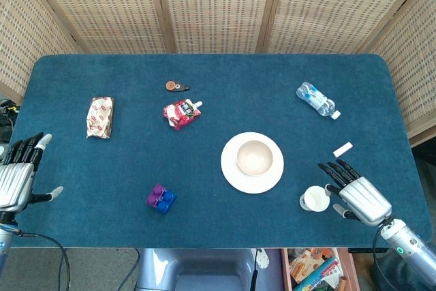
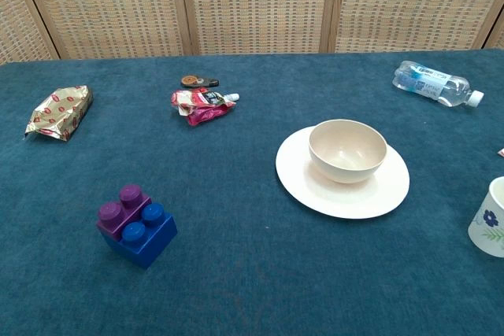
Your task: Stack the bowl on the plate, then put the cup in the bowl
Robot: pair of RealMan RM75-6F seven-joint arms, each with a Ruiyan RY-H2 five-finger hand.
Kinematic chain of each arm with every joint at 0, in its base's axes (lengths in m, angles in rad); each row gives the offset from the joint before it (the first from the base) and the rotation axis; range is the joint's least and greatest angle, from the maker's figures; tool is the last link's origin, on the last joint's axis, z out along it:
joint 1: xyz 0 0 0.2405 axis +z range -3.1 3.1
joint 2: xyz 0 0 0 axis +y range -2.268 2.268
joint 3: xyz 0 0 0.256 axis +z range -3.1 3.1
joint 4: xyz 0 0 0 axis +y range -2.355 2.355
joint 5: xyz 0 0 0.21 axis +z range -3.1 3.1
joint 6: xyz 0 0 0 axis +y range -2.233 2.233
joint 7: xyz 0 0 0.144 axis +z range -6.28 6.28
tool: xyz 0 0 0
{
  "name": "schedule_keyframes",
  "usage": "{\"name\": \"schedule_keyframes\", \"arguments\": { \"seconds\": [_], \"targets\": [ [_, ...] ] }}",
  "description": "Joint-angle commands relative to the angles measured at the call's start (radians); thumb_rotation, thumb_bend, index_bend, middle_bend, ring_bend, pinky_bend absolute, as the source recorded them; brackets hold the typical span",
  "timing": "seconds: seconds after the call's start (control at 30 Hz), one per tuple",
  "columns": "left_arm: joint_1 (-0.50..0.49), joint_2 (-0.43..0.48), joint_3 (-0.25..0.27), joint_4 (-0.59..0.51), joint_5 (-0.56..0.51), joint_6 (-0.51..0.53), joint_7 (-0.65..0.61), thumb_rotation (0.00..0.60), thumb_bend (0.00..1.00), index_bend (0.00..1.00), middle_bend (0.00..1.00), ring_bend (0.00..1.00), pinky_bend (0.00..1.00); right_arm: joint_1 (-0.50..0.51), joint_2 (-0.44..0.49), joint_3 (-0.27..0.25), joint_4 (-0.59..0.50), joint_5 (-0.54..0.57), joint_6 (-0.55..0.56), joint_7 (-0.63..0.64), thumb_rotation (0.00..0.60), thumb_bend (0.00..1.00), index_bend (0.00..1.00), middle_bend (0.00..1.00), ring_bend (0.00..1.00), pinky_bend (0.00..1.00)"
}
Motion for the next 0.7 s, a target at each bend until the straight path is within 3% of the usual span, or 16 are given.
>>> {"name": "schedule_keyframes", "arguments": {
  "seconds": [0.03, 0.33, 0.7],
  "targets": [
    [0.002, 0.006, 0.005, -0.004, 0.012, 0.001, -0.008, 0.600, 0.00, 0.00, 0.00, 0.00, 0.00, -0.017, -0.022, -0.009, 0.025, -0.015, 0.015, 0.004, 0.600, 0.32, 0.46, 0.00, 0.00, 0.00],
    [0.012, 0.024, 0.007, -0.002, 0.033, 0.012, -0.056, 0.600, 0.00, 0.00, 0.00, 0.00, 0.00, -0.039, -0.054, -0.023, 0.050, -0.038, 0.024, -0.017, 0.600, 0.32, 0.46, 0.00, 0.00, 0.00],
    [0.015, 0.032, 0.007, 0.003, 0.039, 0.011, -0.076, 0.600, 0.00, 0.00, 0.00, 0.00, 0.00, -0.025, -0.098, 0.006, 0.074, -0.034, 0.007, -0.040, 0.600, 0.32, 0.46, 0.00, 0.00, 0.00]
  ]
}}
